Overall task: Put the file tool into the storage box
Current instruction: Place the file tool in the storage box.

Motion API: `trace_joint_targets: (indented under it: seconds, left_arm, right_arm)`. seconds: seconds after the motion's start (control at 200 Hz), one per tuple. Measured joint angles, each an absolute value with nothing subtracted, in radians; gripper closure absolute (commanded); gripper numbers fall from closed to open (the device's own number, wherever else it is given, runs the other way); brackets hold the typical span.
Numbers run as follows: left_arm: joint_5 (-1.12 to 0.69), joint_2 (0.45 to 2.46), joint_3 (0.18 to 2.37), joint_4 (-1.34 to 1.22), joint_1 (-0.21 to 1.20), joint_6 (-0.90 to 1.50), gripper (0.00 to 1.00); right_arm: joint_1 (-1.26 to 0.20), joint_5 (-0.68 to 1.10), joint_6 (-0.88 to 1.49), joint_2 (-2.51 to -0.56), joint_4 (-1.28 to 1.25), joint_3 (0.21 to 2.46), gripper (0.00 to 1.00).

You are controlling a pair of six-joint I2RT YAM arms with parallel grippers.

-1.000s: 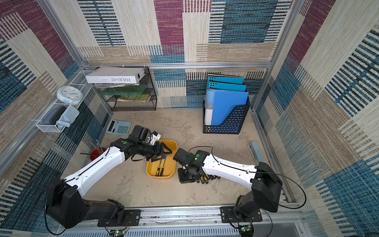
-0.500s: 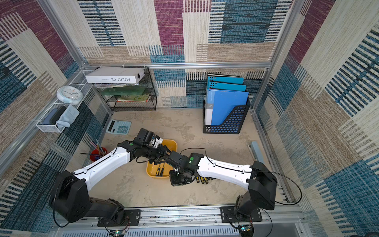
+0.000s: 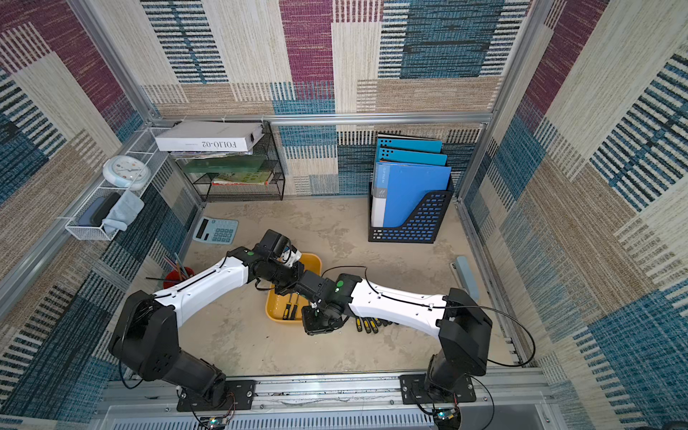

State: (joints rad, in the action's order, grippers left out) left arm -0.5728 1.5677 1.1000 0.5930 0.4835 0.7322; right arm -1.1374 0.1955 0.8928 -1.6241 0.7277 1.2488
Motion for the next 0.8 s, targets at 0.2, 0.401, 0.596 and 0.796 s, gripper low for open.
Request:
trace_joint_targets:
  seconds: [0.2, 0.401, 0.596, 0.796]
  left_arm:
    - [-0.556, 1.589, 1.137, 0.632, 0.484, 0.696, 1.0]
    - [-0.558, 1.604, 1.202, 0.699, 0.467, 0.643, 1.0]
    - [-0.553, 1.623, 1.339, 0.805, 0.384, 0.531, 1.0]
    - [-0.516, 1.715, 1.436, 0.869, 0.351, 0.436, 1.0]
  right_arm:
    - [-1.129, 0.204, 0.888, -1.637, 0.735, 1.266, 0.78]
    - [-1.118, 0.21, 0.876, -1.617, 0.712, 1.272, 0.29]
    - [-1.067, 0.202, 0.888, -1.533, 0.705, 1.267, 0.23]
    - [-0.991, 0.186, 0.949, -1.44, 0.715, 1.177, 0.24]
